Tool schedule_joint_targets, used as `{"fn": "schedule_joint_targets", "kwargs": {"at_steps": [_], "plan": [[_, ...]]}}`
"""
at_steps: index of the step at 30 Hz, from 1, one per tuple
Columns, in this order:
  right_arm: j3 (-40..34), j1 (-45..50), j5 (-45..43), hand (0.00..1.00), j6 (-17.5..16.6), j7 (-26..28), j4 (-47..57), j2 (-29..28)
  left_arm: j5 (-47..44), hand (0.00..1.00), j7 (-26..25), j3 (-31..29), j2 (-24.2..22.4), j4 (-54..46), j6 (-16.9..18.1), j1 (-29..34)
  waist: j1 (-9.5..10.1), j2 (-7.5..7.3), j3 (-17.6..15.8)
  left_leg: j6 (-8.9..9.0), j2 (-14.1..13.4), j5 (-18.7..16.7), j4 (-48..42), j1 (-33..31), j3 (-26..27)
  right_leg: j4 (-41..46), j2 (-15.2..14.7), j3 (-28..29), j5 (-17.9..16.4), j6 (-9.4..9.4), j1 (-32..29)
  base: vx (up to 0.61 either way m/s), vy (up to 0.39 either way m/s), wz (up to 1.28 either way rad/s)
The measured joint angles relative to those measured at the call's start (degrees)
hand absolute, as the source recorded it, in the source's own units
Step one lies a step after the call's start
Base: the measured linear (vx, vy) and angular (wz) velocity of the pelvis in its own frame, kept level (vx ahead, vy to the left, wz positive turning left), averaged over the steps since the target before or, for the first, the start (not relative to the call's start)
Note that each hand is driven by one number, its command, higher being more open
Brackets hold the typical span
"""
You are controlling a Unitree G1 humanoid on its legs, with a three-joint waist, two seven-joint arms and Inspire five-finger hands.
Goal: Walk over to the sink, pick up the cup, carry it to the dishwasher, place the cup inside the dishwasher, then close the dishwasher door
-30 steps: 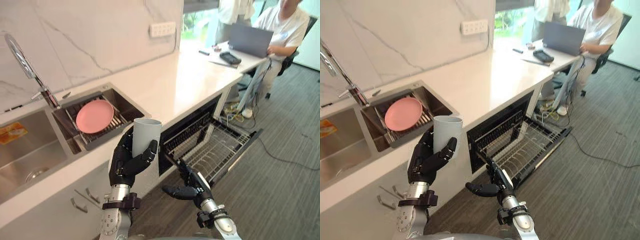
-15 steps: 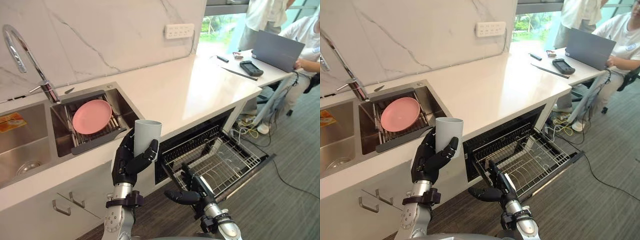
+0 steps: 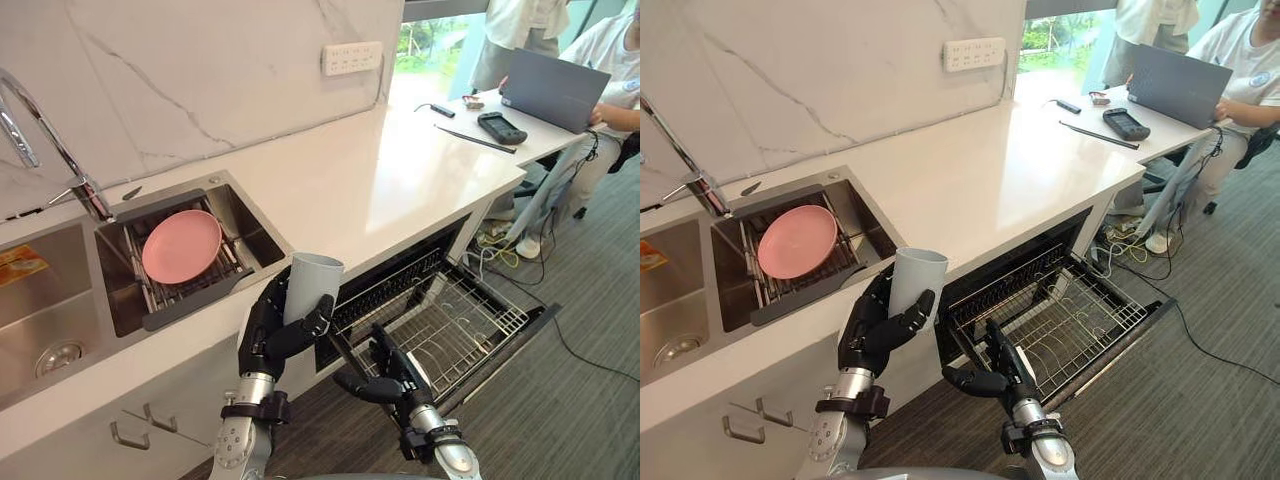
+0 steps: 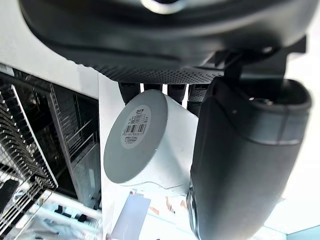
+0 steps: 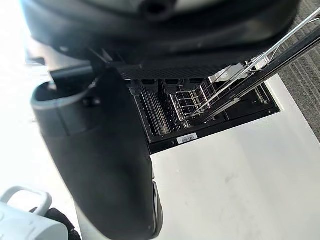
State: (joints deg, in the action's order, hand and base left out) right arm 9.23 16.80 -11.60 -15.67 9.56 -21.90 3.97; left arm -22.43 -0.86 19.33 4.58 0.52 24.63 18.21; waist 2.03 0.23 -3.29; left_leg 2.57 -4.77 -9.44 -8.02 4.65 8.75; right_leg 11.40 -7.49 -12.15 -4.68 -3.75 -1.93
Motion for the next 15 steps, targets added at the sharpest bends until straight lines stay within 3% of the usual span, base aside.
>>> {"fn": "schedule_joint_targets", "kwargs": {"at_steps": [8, 15], "plan": [[-0.3, 1.3, -0.1, 1.00, -1.3, -3.3, 5.7, -0.1, 2.2, 0.00, -1.4, 0.9, 0.3, -1.6, 0.1, -1.0, -0.15, -0.33, 0.6, 0.14, -0.7, 0.2, 0.9, 0.9, 2.7, -2.3, 1.3, 2.3, 2.1, 0.40, 0.0, -0.03, -0.001, -0.17], [-2.1, 6.5, -6.8, 1.00, -2.8, -3.6, 18.0, -2.0, 2.7, 0.00, -3.4, -2.1, 0.1, -7.0, 0.9, -1.0, -0.21, -1.39, 1.3, -0.26, -1.0, -0.6, 0.0, 1.1, 4.8, -2.9, 1.6, 4.2, 3.0, 0.18, -0.2, -0.03, 0.018, -0.14]]}}
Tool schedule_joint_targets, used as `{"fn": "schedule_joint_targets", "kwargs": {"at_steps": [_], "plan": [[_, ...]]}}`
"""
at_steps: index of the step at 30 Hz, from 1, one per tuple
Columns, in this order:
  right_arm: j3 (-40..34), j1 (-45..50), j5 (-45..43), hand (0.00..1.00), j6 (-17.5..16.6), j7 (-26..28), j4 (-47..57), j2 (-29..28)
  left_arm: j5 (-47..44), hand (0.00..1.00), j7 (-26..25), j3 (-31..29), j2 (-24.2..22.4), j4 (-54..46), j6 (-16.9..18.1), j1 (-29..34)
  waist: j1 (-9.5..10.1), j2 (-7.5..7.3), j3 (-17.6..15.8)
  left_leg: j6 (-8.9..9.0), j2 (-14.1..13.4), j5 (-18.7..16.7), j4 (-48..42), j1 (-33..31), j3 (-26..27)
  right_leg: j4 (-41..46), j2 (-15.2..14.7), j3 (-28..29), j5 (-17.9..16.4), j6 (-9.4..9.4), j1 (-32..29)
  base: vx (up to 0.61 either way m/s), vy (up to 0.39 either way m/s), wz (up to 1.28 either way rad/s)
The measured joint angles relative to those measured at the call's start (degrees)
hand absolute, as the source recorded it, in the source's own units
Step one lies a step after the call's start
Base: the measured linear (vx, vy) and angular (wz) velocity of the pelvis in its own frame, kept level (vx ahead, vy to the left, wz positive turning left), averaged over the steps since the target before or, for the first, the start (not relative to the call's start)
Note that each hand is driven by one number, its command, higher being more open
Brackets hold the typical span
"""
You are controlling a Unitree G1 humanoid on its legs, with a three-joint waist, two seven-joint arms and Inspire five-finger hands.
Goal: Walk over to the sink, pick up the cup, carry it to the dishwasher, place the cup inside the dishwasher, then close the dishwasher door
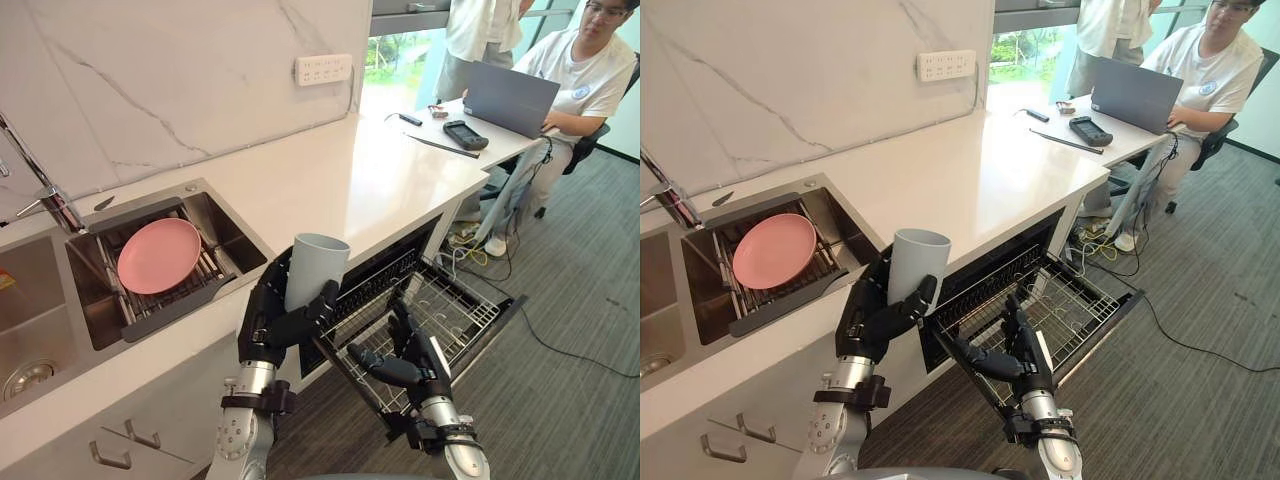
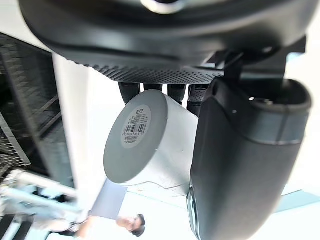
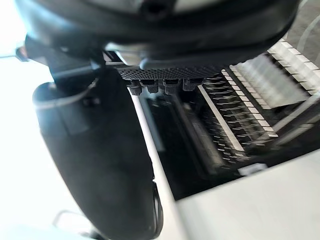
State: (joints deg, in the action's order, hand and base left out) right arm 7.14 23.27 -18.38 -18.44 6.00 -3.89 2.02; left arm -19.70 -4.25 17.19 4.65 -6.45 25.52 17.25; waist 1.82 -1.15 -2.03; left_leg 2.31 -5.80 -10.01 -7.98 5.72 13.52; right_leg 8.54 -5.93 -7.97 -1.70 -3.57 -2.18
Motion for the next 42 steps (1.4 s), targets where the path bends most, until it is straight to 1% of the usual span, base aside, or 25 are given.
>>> {"fn": "schedule_joint_targets", "kwargs": {"at_steps": [3, 5, 7, 10, 15, 18, 23, 29, 35, 42], "plan": [[-0.2, 0.7, -3.0, 1.00, -0.9, 0.6, 4.2, -0.4, 1.0, 0.00, -0.7, -1.2, -0.4, -0.9, 0.5, 0.0, -0.10, 0.01, 0.0, -0.03, 0.0, -0.3, -0.3, 0.3, 1.0, -0.1, 0.0, 0.8, 0.2, -0.14, 0.0, -0.02, 0.029, -0.16], [-0.2, 1.7, -4.7, 1.00, -1.9, 2.0, 7.8, -0.8, 1.7, 0.00, -0.8, -1.6, -0.7, -1.1, 0.7, 0.0, -0.14, 0.02, 0.1, -0.06, 0.0, -0.4, -0.5, 0.4, 1.5, -0.6, 0.0, 1.3, 0.6, -0.25, 0.0, 0.00, 0.030, -0.13], [-0.2, 2.2, -5.3, 1.00, -2.2, 3.5, 10.2, -1.0, 1.7, 0.00, -0.9, -1.7, -1.0, -1.4, 0.7, 0.0, -0.27, 0.03, 0.1, -0.05, 0.0, -0.4, -0.5, 0.5, 1.9, -0.8, 0.0, 1.7, 0.8, -0.27, 0.0, 0.00, 0.028, -0.10], [0.0, 2.2, -7.0, 1.00, -2.5, 5.5, 12.5, -1.1, 1.7, 0.00, -0.9, -1.7, -1.5, -2.5, 0.7, 0.0, -0.38, 0.11, 0.3, -0.03, 0.0, -0.4, -0.3, 0.9, 2.5, -0.8, 0.0, 2.2, 0.9, -0.31, -0.1, -0.01, 0.018, -0.09], [0.5, 2.1, -9.2, 1.00, -2.6, 7.4, 14.8, -1.0, 1.8, 0.00, -0.9, -1.4, -1.5, -2.5, 0.7, 0.1, -0.41, 0.33, 0.9, -0.04, 0.1, -0.4, -0.2, 0.9, 2.9, -1.5, 0.2, 2.8, 1.3, -0.35, -0.2, -0.01, 0.009, -0.07], [1.2, 2.1, -9.9, 1.00, -2.6, 7.9, 15.9, -1.0, 1.8, 0.00, -0.8, -0.6, -1.5, -2.4, 0.3, 0.1, -0.41, 0.40, 1.1, -0.06, 0.1, -0.4, -0.1, 0.9, 2.9, -2.2, 0.2, 2.9, 1.8, -0.37, 0.0, -0.01, 0.003, -0.03], [2.5, 1.3, -12.1, 1.00, -2.6, 8.5, 16.2, -1.0, 3.0, 0.00, -0.3, 2.8, -1.2, -0.9, -0.9, 0.1, -0.41, 0.42, 1.2, -0.26, 0.6, -0.2, 0.0, 0.8, 2.9, -4.8, 0.4, 2.9, 3.3, -0.53, 1.0, 0.00, 0.000, 0.00], [3.7, -0.4, -13.3, 1.00, -2.6, 8.4, 16.1, -0.8, 3.4, 0.00, 0.8, 5.4, -1.0, 2.1, -1.9, 0.2, -0.58, 0.46, 1.3, -0.70, 1.1, 0.1, 0.4, 0.4, 2.5, -7.9, 0.2, 2.5, 5.1, -0.74, 2.0, 0.00, 0.003, 0.02], [5.0, -1.3, -13.5, 1.00, -2.5, 7.5, 13.6, -0.4, 3.9, 0.00, 2.5, 6.8, -0.1, 2.4, -2.7, 0.1, -1.06, 0.45, 1.3, -0.85, 1.2, 0.3, 1.1, 0.7, 1.5, -9.5, 0.2, 1.5, 5.5, -0.67, 3.3, 0.00, -0.003, 0.08], [5.9, -2.5, -14.1, 1.00, -1.5, 3.9, 11.8, -0.2, 3.9, 0.00, 3.8, 9.6, 0.9, 2.4, -3.0, 0.1, -1.10, 0.45, 1.3, -0.96, 1.3, 0.5, 1.5, 0.6, 1.4, -10.3, 0.2, 1.4, 5.8, -0.68, 3.3, 0.00, 0.000, 0.00]]}}
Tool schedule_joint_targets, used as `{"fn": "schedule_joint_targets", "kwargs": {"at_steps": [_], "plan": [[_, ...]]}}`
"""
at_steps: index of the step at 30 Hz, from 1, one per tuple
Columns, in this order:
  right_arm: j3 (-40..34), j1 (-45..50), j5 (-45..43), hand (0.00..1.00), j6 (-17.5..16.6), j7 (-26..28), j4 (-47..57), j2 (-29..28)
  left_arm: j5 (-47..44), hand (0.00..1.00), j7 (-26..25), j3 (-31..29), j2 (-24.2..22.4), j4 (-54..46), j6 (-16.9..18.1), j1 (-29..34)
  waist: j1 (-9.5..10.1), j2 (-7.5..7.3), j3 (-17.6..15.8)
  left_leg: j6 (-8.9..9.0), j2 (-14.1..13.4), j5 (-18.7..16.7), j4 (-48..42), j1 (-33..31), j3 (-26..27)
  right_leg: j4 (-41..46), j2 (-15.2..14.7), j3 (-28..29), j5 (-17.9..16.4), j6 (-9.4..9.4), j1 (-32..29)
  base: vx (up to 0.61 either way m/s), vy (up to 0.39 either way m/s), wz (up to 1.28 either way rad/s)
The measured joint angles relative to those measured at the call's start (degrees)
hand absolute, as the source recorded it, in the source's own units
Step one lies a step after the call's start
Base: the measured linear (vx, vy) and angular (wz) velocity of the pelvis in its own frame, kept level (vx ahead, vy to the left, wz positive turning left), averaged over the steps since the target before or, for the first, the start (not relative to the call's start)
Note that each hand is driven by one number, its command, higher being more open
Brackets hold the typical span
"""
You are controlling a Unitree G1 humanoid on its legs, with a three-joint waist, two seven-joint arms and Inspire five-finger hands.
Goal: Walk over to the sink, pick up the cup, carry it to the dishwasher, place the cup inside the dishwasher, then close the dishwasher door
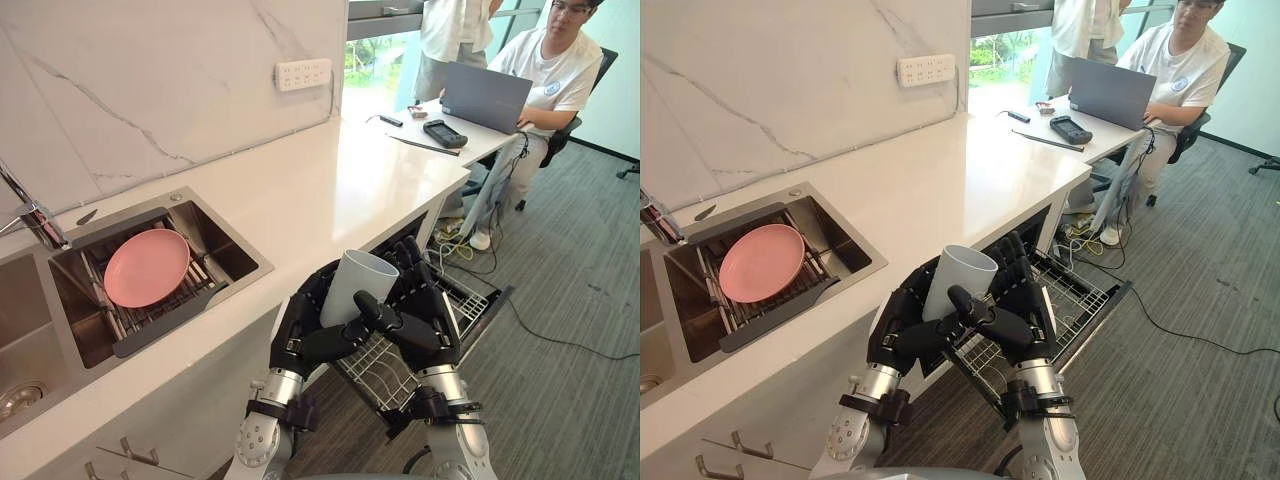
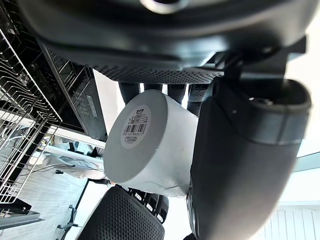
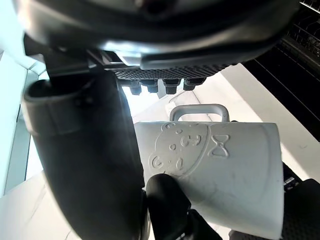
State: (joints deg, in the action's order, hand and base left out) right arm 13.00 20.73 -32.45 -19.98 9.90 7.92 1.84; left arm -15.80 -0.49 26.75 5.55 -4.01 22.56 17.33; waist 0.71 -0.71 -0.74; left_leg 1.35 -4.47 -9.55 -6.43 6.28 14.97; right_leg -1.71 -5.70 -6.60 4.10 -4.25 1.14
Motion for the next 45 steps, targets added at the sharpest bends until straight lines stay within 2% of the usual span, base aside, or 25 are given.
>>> {"fn": "schedule_joint_targets", "kwargs": {"at_steps": [3, 4, 11, 30, 31, 45], "plan": [[0.4, 0.0, 0.1, 1.00, 1.2, -1.9, -0.5, 0.1, 0.0, 0.00, 0.0, 0.3, 0.1, 0.0, -0.3, 0.0, -0.03, 0.00, 0.0, -0.06, 0.1, 0.0, 0.2, 0.1, 0.0, -0.4, 0.0, -0.1, 0.1, -0.04, 0.2, 0.00, 0.000, 0.00], [0.8, 0.0, 0.1, 0.00, 1.3, -2.4, -0.7, 0.1, 0.0, 0.00, 0.0, 0.3, 0.1, 0.1, -0.6, 0.0, -0.03, 0.00, 0.0, -0.06, 0.1, 0.0, 0.3, 0.0, 0.0, -0.4, 0.0, -0.1, 0.1, -0.04, 0.2, 0.00, 0.000, 0.00], [1.1, 0.0, 0.1, 0.00, 2.3, -3.1, -1.0, 0.6, -1.3, 0.00, 0.4, 0.7, 0.7, 0.6, -2.4, 0.0, -0.07, -0.07, 0.0, -0.06, 0.1, 0.0, 0.3, -0.1, -0.1, -0.5, 0.0, -0.2, 0.1, -0.05, 0.2, 0.00, 0.000, 0.00], [-0.1, -1.4, -0.1, 0.00, 2.2, -2.2, -2.0, 2.9, -2.3, 0.00, 0.5, 3.0, 3.2, 0.7, -2.6, -0.3, -0.17, -0.46, 0.1, -0.06, 0.6, 0.0, 0.2, -0.7, -0.2, -1.3, -0.5, -0.2, 0.8, -0.37, 0.1, 0.00, 0.000, 0.00], [-0.1, -1.5, -0.1, 0.00, 2.2, -2.2, -2.0, 2.9, -2.3, 1.00, 0.4, 3.0, 3.2, 0.7, -2.6, -0.3, -0.17, -0.47, 0.1, -0.06, 0.6, 0.0, 0.2, -0.7, -0.2, -1.3, -0.5, -0.2, 0.8, -0.37, 0.1, 0.00, 0.000, 0.00], [-1.4, -2.4, 1.4, 0.00, 2.4, -4.0, 0.4, 2.1, -0.9, 1.00, 0.5, 3.3, 2.8, -0.7, -2.4, -0.1, 0.13, -0.80, 0.0, -0.04, 0.5, 0.0, 0.2, -0.6, -0.2, -1.3, -0.5, -0.2, 0.8, -0.37, 0.4, 0.00, 0.000, 0.00]]}}
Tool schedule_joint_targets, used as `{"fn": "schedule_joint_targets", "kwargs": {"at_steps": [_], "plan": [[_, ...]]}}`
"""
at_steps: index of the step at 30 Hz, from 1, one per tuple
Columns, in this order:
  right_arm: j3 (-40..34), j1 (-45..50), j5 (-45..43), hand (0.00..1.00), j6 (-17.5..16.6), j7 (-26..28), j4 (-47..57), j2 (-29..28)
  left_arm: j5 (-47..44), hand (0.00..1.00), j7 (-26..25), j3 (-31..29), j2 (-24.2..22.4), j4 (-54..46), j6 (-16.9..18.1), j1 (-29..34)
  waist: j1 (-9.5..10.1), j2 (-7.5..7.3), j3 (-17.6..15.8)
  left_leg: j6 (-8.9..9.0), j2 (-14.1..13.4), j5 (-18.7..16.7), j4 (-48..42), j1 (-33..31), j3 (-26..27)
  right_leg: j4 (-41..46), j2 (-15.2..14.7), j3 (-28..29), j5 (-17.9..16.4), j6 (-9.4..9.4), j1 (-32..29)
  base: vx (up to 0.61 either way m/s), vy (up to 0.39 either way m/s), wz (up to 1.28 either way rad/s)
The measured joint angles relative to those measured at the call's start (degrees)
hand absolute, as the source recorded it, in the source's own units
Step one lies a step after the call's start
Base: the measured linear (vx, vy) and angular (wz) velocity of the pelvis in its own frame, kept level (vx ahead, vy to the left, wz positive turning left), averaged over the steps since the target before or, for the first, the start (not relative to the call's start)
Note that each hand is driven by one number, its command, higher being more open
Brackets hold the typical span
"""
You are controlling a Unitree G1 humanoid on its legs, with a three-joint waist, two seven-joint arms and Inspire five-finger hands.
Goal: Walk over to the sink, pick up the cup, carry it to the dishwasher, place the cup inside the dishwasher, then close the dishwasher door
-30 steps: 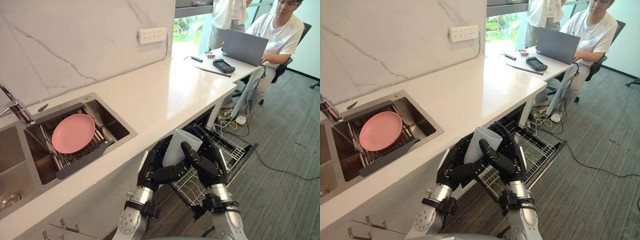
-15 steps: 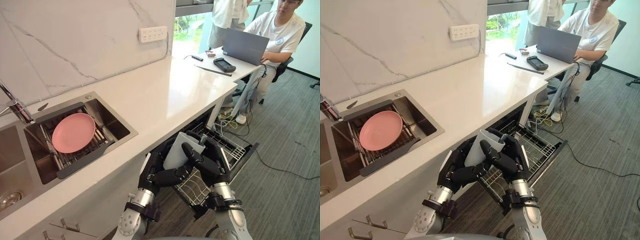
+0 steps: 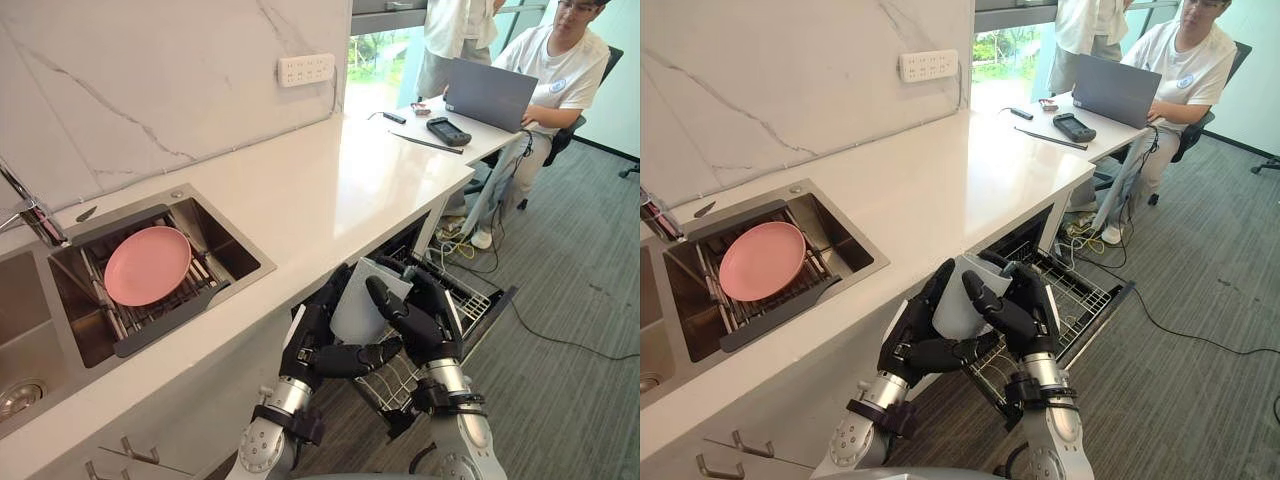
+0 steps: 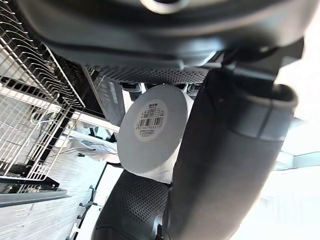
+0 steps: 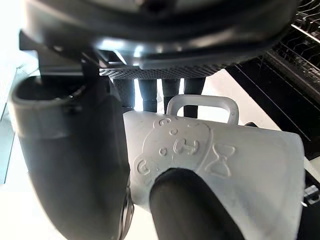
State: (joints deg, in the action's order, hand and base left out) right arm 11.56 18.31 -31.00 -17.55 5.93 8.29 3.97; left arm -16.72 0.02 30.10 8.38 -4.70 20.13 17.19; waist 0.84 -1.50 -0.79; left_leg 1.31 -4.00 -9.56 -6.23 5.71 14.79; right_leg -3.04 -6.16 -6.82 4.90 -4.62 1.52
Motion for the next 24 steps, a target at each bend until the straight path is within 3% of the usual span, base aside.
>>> {"fn": "schedule_joint_targets", "kwargs": {"at_steps": [11, 17, 24], "plan": [[-7.2, -0.1, 8.7, 0.00, 0.0, -4.0, 4.8, -0.7, -0.1, 1.00, -0.1, -10.9, -2.1, -2.0, 0.0, 2.3, 0.08, -0.36, -0.2, 0.09, -0.4, -0.1, 0.0, 0.3, 0.0, 0.0, 0.1, 0.0, 0.0, 0.01, 0.3, 0.00, 0.000, 0.00], [-8.0, -0.1, 14.4, 0.00, -0.1, -7.0, 6.5, -0.8, -0.2, 1.00, 0.2, -11.8, -2.9, -3.9, 0.1, 2.8, 0.32, -0.37, -0.2, 0.16, -0.5, -0.2, 0.0, 0.3, 0.1, 0.0, 0.2, 0.1, 0.0, 0.02, 0.3, 0.00, 0.000, 0.00], [-9.0, -0.1, 17.7, 0.00, -0.5, -8.5, 8.4, -0.8, -6.8, 1.00, 7.3, -12.7, -2.9, -4.4, -0.5, 3.1, 0.36, -0.36, -0.4, 0.27, -0.6, -0.3, 0.0, 0.4, 0.5, 0.0, 0.3, 0.4, -0.1, 0.02, 0.1, 0.00, 0.000, -0.02]]}}
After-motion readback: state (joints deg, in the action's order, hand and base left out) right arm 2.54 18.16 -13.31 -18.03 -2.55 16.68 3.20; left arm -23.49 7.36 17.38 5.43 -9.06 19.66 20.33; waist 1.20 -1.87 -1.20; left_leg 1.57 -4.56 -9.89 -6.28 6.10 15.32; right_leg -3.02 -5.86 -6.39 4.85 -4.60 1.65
